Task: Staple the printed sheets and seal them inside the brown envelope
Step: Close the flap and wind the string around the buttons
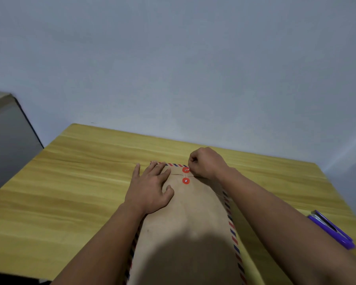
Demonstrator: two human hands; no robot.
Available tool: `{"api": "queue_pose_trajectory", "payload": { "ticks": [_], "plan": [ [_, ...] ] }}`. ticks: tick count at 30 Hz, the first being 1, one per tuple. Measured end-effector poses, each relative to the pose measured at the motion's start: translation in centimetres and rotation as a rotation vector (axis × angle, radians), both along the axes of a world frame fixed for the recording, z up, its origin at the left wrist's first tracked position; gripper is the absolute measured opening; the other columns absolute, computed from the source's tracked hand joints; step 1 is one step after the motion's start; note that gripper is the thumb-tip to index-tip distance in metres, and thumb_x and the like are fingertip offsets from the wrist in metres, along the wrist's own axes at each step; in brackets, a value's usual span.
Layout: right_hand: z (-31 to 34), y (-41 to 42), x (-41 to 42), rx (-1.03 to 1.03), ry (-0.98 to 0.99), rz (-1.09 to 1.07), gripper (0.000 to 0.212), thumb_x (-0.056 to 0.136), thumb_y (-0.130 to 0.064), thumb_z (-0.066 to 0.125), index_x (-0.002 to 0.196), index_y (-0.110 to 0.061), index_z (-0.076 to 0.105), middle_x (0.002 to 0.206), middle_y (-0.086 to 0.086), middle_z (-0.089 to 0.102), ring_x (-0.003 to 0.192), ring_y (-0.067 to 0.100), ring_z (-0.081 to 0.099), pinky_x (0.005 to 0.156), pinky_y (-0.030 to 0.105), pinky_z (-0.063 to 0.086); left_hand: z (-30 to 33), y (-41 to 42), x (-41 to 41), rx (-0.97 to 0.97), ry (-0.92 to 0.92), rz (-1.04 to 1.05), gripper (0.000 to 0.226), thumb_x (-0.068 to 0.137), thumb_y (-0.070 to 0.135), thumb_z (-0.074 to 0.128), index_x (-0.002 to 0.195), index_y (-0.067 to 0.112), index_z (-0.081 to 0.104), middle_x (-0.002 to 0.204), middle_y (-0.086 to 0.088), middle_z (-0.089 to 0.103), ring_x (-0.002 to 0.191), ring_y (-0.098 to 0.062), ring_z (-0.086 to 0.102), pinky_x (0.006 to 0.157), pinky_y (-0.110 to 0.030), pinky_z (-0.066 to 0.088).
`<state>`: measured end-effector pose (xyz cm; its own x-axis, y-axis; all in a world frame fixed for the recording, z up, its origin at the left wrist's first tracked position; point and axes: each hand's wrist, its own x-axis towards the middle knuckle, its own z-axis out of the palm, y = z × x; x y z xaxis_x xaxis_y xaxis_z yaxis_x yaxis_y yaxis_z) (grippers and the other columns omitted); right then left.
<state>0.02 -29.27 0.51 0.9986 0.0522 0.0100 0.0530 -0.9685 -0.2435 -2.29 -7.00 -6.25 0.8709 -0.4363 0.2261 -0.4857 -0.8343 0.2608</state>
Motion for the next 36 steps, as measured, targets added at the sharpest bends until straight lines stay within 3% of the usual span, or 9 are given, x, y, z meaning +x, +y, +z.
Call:
{"api": "queue_pose_trajectory", "payload": {
  "ticks": [5, 17, 20, 26, 32, 36],
  "plan": [
    [-0.4, -0.9, -3.4, -0.037, -0.073, 0.117, 0.022, 0.095, -0.023, 0.058, 0.095, -0.020, 0.079, 0.097, -0.004, 0.074, 0.088, 0.021, 0.066, 0.069, 0.037, 0.055, 0.2, 0.0, -0.2, -0.001, 0.012, 0.007, 0.065, 0.087, 0.053, 0.039, 0.148, 0.031, 0.048, 0.162, 0.009, 0.036, 0.154, -0.014, 0.020, 0.123, -0.058, 0.008],
    [-1.6, 2.0, -10.0, -0.213, -0.148, 0.187, 0.025, 0.101, -0.024, 0.047, 0.097, -0.015, 0.070, 0.098, 0.004, 0.065, 0.087, 0.033, 0.065, 0.067, 0.040, 0.050, 0.4, 0.0, -0.4, 0.005, 0.045, 0.003, 0.067, 0.088, 0.053, 0.034, 0.150, 0.031, 0.044, 0.163, 0.009, 0.033, 0.154, -0.014, 0.018, 0.123, -0.059, 0.007],
    [-1.8, 3.4, -9.2, -0.164, -0.142, 0.208, 0.023, 0.103, -0.023, 0.048, 0.099, -0.016, 0.069, 0.100, 0.004, 0.066, 0.089, 0.031, 0.064, 0.065, 0.036, 0.040, 0.2, 0.1, -0.3, 0.008, 0.050, -0.011, 0.062, 0.092, 0.044, 0.030, 0.151, 0.030, 0.042, 0.164, 0.008, 0.031, 0.154, -0.015, 0.017, 0.123, -0.060, 0.008],
    [-0.7, 4.8, -4.8, -0.195, -0.032, 0.284, 0.021, 0.104, -0.026, 0.046, 0.089, -0.021, 0.059, 0.100, 0.005, 0.065, 0.090, 0.032, 0.063, 0.066, 0.037, 0.040, 0.1, 0.3, -0.1, 0.013, 0.056, -0.041, 0.057, 0.097, 0.037, 0.029, 0.153, 0.031, 0.039, 0.165, 0.008, 0.029, 0.155, -0.015, 0.015, 0.123, -0.060, 0.006],
    [0.8, 3.9, 0.9, -0.242, 0.040, 0.234, 0.017, 0.097, -0.023, 0.055, 0.094, -0.018, 0.072, 0.097, 0.003, 0.072, 0.092, 0.030, 0.065, 0.066, 0.032, 0.038, 0.0, 0.2, 0.1, 0.048, 0.035, -0.062, 0.061, 0.094, 0.038, 0.025, 0.152, 0.029, 0.040, 0.164, 0.008, 0.029, 0.155, -0.016, 0.016, 0.121, -0.063, 0.007],
    [-0.5, 2.0, 1.2, -0.152, 0.003, 0.135, 0.017, 0.095, -0.019, 0.054, 0.093, -0.021, 0.070, 0.099, -0.001, 0.071, 0.096, 0.026, 0.064, 0.066, 0.033, 0.041, -0.3, 0.2, 0.2, 0.040, 0.017, -0.058, 0.059, 0.093, 0.038, 0.027, 0.149, 0.027, 0.045, 0.163, 0.008, 0.033, 0.154, -0.016, 0.019, 0.121, -0.064, 0.009]
  ]
}}
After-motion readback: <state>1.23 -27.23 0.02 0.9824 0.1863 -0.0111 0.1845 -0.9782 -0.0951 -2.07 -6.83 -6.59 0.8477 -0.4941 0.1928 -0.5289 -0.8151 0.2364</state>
